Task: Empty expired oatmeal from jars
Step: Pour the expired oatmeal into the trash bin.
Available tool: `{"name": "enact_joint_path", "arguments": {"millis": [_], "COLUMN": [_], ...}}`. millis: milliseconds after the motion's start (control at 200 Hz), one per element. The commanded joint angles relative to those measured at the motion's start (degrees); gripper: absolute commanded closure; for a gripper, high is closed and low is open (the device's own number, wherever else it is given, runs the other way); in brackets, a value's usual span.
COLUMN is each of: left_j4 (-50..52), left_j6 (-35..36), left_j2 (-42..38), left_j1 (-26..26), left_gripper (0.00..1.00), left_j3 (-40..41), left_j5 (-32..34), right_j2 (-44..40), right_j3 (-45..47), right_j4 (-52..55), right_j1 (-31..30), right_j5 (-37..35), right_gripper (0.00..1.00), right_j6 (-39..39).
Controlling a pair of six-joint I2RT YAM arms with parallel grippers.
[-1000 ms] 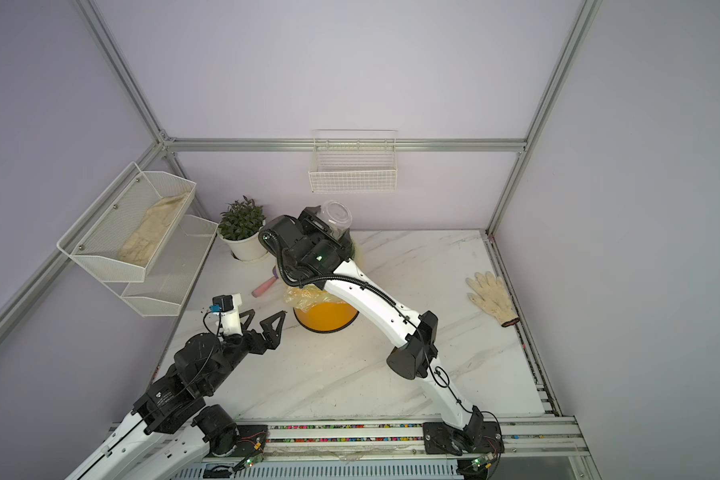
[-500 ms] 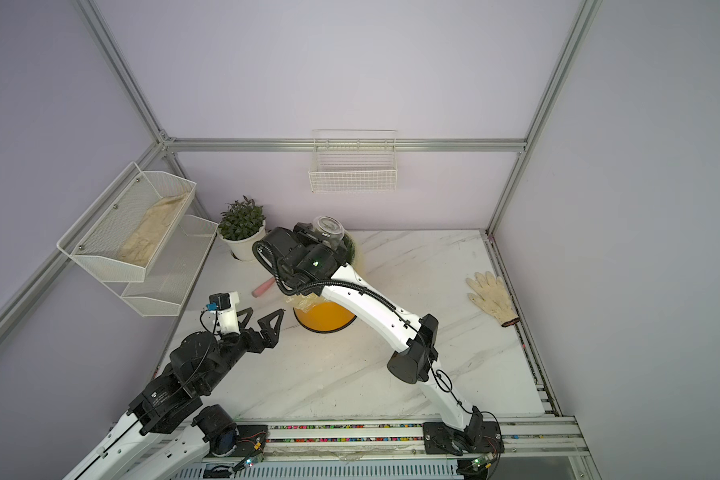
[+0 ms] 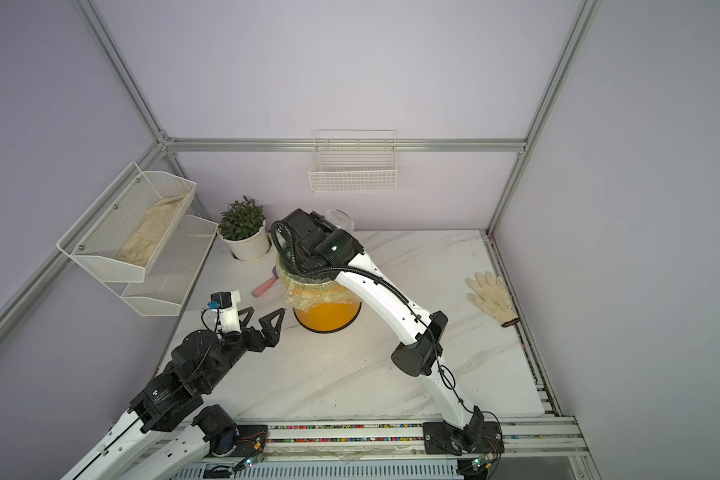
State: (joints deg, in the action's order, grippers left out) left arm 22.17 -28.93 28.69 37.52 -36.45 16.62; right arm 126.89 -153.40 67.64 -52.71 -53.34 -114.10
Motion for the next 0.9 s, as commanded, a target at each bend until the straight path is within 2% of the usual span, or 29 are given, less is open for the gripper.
{"name": "enact_joint_path", "arguments": {"millis": [0, 75, 130, 150, 165, 205, 225, 245, 275, 300, 340, 375, 410, 435, 455, 495, 515, 540, 560, 600, 630, 670, 695, 720, 750, 785, 805, 835, 895], "left_j4": [-0.3, -0.6, -0.1, -0.2, -0.4, -0.8, -0.8, -0.5, -0.2, -0.3, -1.0, -1.2, -0.7, -0.6, -0.6, -0.9, -1.1, -1.0, -1.0, -1.0, -1.2, -1.1, -1.0, -0.9, -0.9, -0.8, -0.7, -0.7, -0.7], "left_j6": [0.2, 0.4, 0.3, 0.1, -0.1, 0.1, 0.3, 0.4, 0.3, 0.0, -0.2, 0.0, 0.0, -0.1, -0.2, -0.3, -0.2, 0.1, 0.3, 0.3, 0.3, 0.7, 0.7, 0.7, 0.7, 0.6, 0.7, 0.8, 0.9], "left_j2": [0.2, 0.4, 0.9, 1.0, 1.1, 1.5, 1.8, 2.1, 2.4, 2.5, 2.6, 2.8, 3.2, 3.2, 3.1, 3.0, 3.0, 3.1, 3.2, 3.3, 3.4, 3.6, 3.7, 3.8, 3.8, 3.7, 3.7, 3.6, 3.2], "left_j1": [-0.3, -0.3, -0.3, -0.3, -0.3, -0.3, -0.3, -0.3, -0.3, -0.3, -0.3, -0.3, -0.3, -0.3, -0.3, -0.3, -0.3, -0.3, -0.3, -0.3, -0.3, -0.3, -0.3, -0.3, -0.3, -0.3, -0.3, -0.3, -0.3], "left_gripper": [0.0, 0.0, 0.0, 0.0, 0.0, 0.0, 0.0, 0.0, 0.0, 0.0, 0.0, 0.0, 0.0, 0.0, 0.0, 0.0, 0.0, 0.0, 0.0, 0.0, 0.0, 0.0, 0.0, 0.0, 0.0, 0.0, 0.0, 0.0, 0.0], "left_j3": [-3.5, -3.5, -4.1, -4.2, -4.1, -4.0, -4.2, -4.5, -4.8, -4.8, -4.4, -4.5, -4.9, -5.1, -5.1, -4.7, -4.6, -4.6, -4.7, -4.7, -4.7, -4.9, -4.9, -5.0, -5.1, -5.1, -5.1, -5.1, -4.6], "left_j5": [-0.1, -0.3, -0.3, -0.5, -0.6, -0.6, -0.5, -0.6, -0.8, -0.8, -0.7, -0.7, -1.1, -1.3, -1.3, -1.0, -0.8, -0.7, -0.6, -0.6, -0.7, -0.4, -0.4, -0.7, -1.0, -1.0, -1.0, -0.8, -0.1], "right_j2": [-2.6, -3.4, -2.8, -2.1, -1.4, -0.1, 0.2, 0.3, 0.2, 0.3, 0.2, -0.7, -1.9, -2.6, -2.7, -2.0, -1.7, -2.1, -2.5, -4.0, -4.7, -4.5, -3.8, -3.1, -2.3, -1.5, -1.3, -1.3, -1.7], "right_j3": [0.7, 5.0, 4.3, 2.7, 1.5, 2.1, 2.9, 2.8, 1.6, -0.3, -0.7, 3.9, 7.6, 7.1, 5.2, 1.8, 3.3, 7.5, 10.4, 16.7, 15.7, 10.6, 8.2, 7.4, 7.2, 5.9, 4.5, 3.2, 2.8], "right_j4": [-6.6, 3.7, -6.7, -7.5, -4.5, 14.7, 17.8, 13.5, -1.8, -7.7, -1.2, 2.9, -4.7, -11.6, -13.0, -3.1, 3.7, 5.9, 4.8, -6.3, -14.6, -17.0, -14.3, -8.7, 0.8, 8.0, 6.4, -2.0, -12.0], "right_j1": [0.2, -0.5, 0.4, 0.5, 0.5, 0.1, -0.3, -0.6, -1.4, -2.0, -2.0, -1.0, -0.2, -0.2, -0.5, -0.7, -0.7, -0.5, -0.3, -0.5, -1.7, -2.6, -2.5, -2.2, -2.1, -2.7, -3.1, -3.4, -2.9], "right_j5": [2.7, -1.7, -2.2, -2.4, -3.0, -6.3, -7.3, -7.2, -5.8, -3.4, -2.3, -6.4, -8.3, -5.7, -2.6, 0.1, -2.3, -6.5, -9.6, -15.4, -11.7, -4.9, -4.5, -7.1, -9.4, -8.1, -6.1, -3.8, -2.9], "right_gripper": [1.0, 1.0, 1.0, 1.0, 0.99, 1.0, 1.0, 1.0, 1.0, 1.0, 0.99, 0.99, 1.0, 1.0, 1.0, 0.98, 0.97, 0.97, 0.97, 0.99, 0.99, 0.97, 0.97, 0.99, 1.0, 1.0, 1.0, 1.0, 0.99], "right_j6": [-1.0, 6.5, 2.7, 2.3, 3.9, 13.6, 17.1, 16.9, 9.5, 5.9, 7.7, 9.5, 6.3, 3.2, 2.4, 6.6, 10.5, 13.6, 14.4, 12.1, 6.5, 3.7, 3.5, 4.9, 9.5, 14.4, 14.4, 11.3, 4.8]}}
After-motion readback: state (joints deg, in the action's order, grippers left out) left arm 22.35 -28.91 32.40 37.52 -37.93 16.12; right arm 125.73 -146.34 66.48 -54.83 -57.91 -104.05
